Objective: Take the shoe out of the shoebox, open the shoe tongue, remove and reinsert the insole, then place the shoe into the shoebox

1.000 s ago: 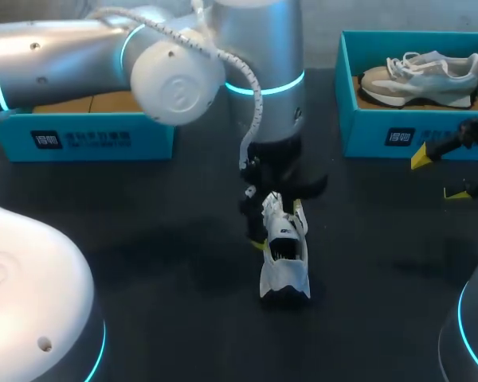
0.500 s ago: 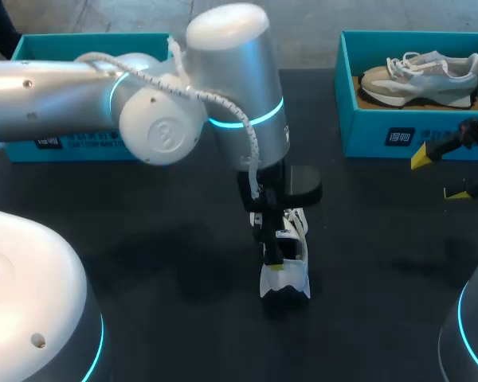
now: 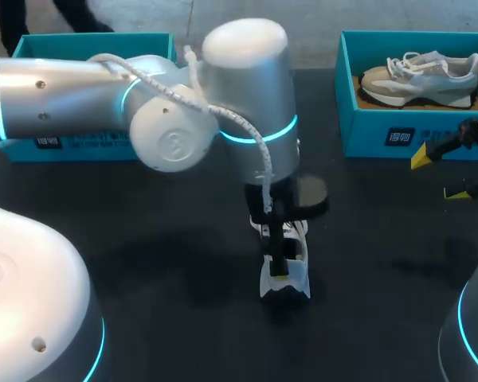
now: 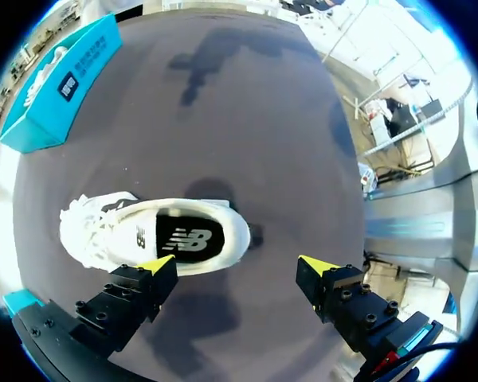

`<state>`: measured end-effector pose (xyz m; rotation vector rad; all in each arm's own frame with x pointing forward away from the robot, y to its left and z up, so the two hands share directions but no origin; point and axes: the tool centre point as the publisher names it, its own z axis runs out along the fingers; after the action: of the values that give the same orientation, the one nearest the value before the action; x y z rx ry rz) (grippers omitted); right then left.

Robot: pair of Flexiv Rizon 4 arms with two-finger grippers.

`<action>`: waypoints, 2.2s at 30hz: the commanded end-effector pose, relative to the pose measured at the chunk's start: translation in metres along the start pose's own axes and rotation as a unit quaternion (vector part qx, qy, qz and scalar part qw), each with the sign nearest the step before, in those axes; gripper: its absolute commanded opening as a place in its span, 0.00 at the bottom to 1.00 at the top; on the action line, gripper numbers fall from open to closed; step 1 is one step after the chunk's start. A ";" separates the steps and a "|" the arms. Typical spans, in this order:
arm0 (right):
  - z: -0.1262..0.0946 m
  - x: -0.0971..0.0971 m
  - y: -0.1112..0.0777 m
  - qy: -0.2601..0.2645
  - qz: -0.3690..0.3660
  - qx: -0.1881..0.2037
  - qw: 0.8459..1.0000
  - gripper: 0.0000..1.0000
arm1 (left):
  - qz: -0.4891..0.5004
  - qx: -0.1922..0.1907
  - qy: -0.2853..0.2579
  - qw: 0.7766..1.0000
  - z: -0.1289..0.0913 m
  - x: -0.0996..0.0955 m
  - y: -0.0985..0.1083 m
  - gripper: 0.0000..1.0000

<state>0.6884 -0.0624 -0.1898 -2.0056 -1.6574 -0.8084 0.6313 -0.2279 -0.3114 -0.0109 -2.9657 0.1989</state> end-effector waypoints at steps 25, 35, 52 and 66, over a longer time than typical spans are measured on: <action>0.001 0.000 0.000 -0.002 0.001 0.000 1.000 1.00 | -0.009 -0.057 -0.004 0.998 0.059 -0.003 -0.021 1.00; 0.001 0.000 0.000 -0.002 0.001 0.000 1.000 1.00 | -0.025 -0.041 -0.022 0.999 0.074 0.002 -0.015 1.00; 0.001 0.000 0.000 -0.002 0.001 0.000 1.000 1.00 | -0.013 -0.046 -0.031 0.998 0.092 0.004 -0.013 0.95; 0.001 0.000 0.000 -0.002 0.001 0.000 1.000 1.00 | -0.021 -0.050 -0.058 0.997 0.100 0.003 -0.012 0.50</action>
<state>0.6884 -0.0624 -0.1898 -2.0056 -1.6574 -0.8084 0.6148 -0.2518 -0.4040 0.0478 -3.0770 0.0522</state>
